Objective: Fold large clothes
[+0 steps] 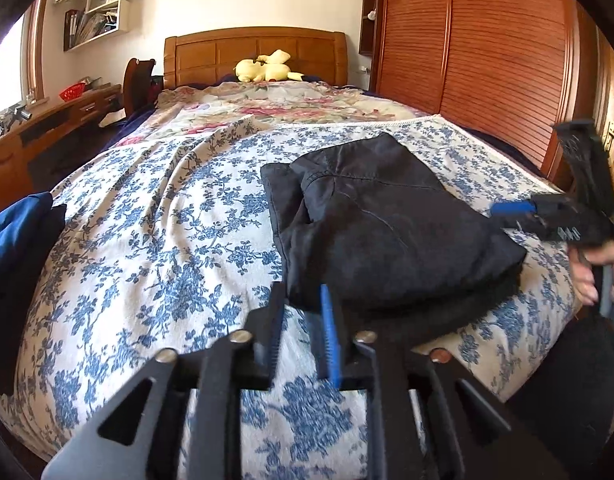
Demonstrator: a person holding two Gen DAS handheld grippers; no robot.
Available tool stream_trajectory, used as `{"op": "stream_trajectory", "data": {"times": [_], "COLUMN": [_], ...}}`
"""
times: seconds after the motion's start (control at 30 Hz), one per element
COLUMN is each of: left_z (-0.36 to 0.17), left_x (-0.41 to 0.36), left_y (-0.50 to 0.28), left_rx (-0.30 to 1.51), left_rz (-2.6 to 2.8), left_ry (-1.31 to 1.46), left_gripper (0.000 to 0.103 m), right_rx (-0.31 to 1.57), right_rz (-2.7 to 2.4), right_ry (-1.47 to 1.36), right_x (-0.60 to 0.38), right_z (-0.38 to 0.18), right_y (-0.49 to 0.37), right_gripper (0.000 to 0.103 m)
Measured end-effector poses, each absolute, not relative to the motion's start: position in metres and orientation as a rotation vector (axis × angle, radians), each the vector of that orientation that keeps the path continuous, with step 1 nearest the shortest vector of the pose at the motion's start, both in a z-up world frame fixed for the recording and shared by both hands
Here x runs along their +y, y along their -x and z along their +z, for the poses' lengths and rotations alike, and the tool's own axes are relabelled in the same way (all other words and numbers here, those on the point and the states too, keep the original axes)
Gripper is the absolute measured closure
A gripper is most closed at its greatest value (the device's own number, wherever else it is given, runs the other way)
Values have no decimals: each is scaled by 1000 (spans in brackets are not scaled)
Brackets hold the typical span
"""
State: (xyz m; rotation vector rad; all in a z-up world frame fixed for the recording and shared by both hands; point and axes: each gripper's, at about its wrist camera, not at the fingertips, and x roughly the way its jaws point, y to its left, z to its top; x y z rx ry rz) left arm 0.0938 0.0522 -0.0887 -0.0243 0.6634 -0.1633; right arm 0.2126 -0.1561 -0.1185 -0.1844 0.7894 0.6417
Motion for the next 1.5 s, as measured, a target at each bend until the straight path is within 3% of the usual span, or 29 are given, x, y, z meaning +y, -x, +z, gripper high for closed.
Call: {"op": "stream_trajectory", "data": {"times": [0.13, 0.4, 0.73, 1.1, 1.13, 1.3, 1.37, 1.43, 1.5], "left_z": [-93, -124, -140, -142, -141, -133, -130, -130, -132], "left_x": [50, 48, 43, 39, 39, 36, 34, 33, 32], "left_y": [-90, -111, -127, -129, -129, -123, -122, -123, -125], "left_rx": [679, 769, 817, 830, 829, 814, 808, 809, 812], "left_rz": [-174, -158, -137, -118, -119, -159, -164, -166, -169], "left_ry": [34, 38, 11, -11, -8, 18, 7, 8, 12], "left_gripper": [75, 74, 74, 74, 74, 74, 74, 74, 74], "right_rx": [765, 802, 853, 1007, 1007, 1007, 991, 943, 909], "right_rz": [609, 557, 517, 642, 648, 681, 679, 681, 678], "right_ry": [152, 174, 179, -53, -56, -25, -6, 9, 15], "right_x": [-165, -159, -160, -173, -173, -163, -164, -171, -177], "right_z": [-109, -131, -170, -195, -195, -190, -185, -175, -162], "right_y": [-237, -313, -366, -432, -432, -423, -420, -413, -400], "right_gripper": [54, 52, 13, 12, 12, 42, 64, 76, 77]}}
